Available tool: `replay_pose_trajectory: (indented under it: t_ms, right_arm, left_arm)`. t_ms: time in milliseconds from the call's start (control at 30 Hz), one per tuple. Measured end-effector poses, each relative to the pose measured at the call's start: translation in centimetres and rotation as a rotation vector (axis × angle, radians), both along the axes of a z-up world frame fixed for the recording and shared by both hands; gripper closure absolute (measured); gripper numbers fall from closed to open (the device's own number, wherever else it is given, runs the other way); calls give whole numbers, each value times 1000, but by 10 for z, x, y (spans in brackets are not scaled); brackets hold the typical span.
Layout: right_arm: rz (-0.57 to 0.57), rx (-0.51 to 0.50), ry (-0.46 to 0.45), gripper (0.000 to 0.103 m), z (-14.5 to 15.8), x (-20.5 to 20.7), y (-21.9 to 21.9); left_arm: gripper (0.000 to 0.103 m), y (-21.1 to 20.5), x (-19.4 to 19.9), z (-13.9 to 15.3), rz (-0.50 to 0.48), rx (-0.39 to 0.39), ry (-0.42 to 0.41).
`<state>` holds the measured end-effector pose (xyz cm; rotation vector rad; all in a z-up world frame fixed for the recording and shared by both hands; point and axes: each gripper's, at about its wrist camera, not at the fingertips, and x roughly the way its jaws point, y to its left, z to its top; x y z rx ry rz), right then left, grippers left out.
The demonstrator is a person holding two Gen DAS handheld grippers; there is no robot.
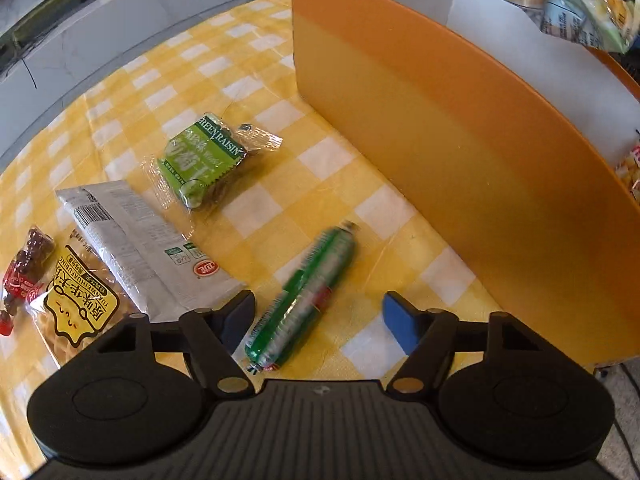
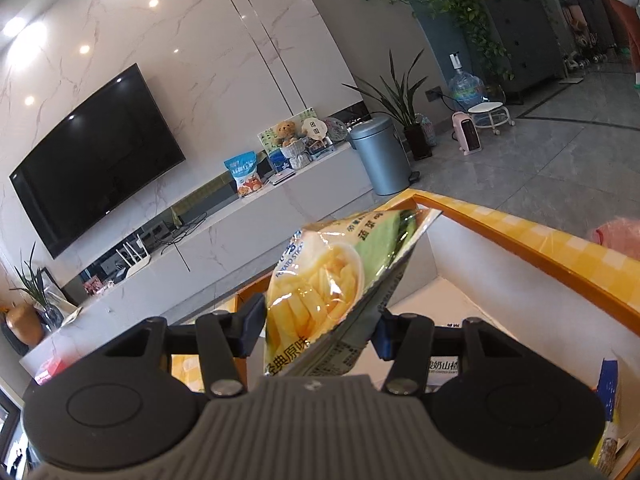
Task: Organize snacks
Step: 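Grasp the green sausage stick with the left gripper while the right holds the potato stick bag, then carry the sausage toward the box with the left gripper while the right drops the potato stick bag in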
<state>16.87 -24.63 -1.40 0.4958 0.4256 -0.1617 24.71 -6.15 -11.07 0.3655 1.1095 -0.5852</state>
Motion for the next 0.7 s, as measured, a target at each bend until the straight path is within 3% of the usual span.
replay_pose_trajectory:
  t_ms: [100, 267, 467, 700]
  right_arm:
    - [5, -11, -3, 50, -1, -2, -2]
    - [29, -70, 6, 50, 0, -6, 3]
    - [32, -98, -11, 50, 6, -13, -1]
    - [55, -124, -30, 51, 18, -22, -5]
  left_arm:
    - [33, -2, -3, 2, 21, -2, 0]
    - [75, -3, -8, 8, 78, 10, 12]
    - [77, 0, -10, 12, 179, 27, 32]
    - [78, 8, -17, 50, 264, -66, -10]
